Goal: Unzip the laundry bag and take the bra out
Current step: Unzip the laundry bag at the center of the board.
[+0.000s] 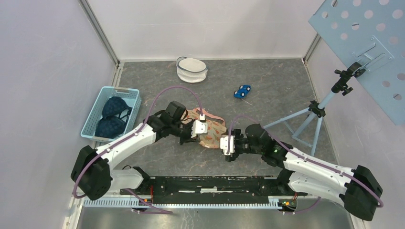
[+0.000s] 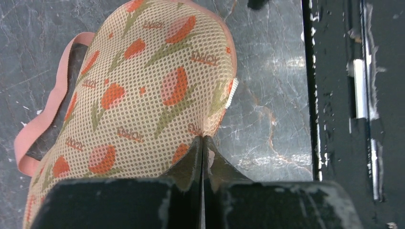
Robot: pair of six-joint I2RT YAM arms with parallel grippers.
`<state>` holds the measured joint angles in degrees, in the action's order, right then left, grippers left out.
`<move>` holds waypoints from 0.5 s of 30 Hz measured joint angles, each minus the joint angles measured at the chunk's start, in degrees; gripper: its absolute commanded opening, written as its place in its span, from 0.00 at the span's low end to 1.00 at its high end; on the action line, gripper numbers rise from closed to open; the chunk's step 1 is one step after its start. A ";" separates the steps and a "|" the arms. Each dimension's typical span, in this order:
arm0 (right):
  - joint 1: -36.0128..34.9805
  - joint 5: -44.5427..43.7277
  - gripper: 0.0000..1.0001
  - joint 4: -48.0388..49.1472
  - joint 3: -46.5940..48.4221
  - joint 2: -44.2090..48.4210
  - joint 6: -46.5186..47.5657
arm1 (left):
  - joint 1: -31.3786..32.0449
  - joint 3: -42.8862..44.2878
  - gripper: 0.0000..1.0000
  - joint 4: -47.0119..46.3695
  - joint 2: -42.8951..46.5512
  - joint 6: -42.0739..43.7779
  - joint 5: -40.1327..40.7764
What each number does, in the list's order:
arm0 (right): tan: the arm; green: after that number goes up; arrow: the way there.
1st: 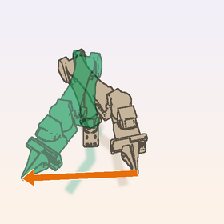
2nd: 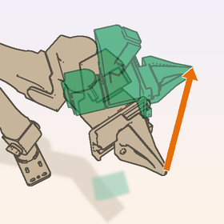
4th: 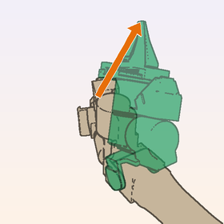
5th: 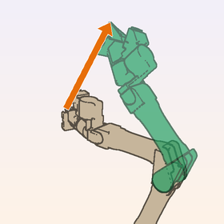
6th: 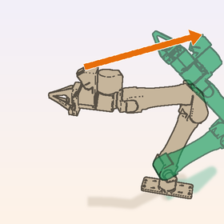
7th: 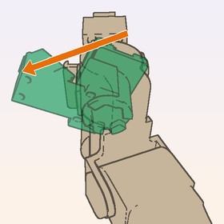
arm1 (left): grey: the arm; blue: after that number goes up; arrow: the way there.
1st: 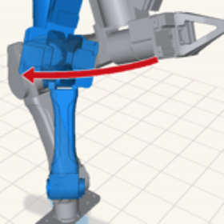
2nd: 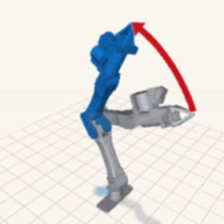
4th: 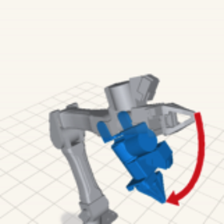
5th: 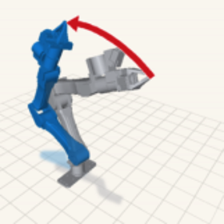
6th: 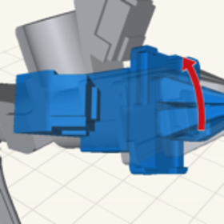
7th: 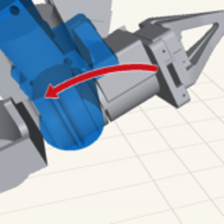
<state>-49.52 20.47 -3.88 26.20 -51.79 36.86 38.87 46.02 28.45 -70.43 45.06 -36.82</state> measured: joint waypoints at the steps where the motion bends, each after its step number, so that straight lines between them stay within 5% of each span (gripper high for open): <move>1: -1.14 -1.14 0.80 1.20 -0.17 -0.46 0.11 | -0.59 0.52 0.02 0.02 -0.50 -1.11 -0.90; 9: -8.15 -9.09 0.74 12.55 -2.12 -4.94 3.30 | -4.09 3.87 0.02 1.73 -3.32 -6.91 -6.97; 15: -11.45 -13.62 0.38 18.25 -4.22 -7.04 6.32 | -5.92 4.31 0.02 1.92 -4.09 -11.21 -11.06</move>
<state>-60.97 6.85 14.37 21.98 -58.83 43.18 32.95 50.33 30.37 -74.52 33.85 -47.88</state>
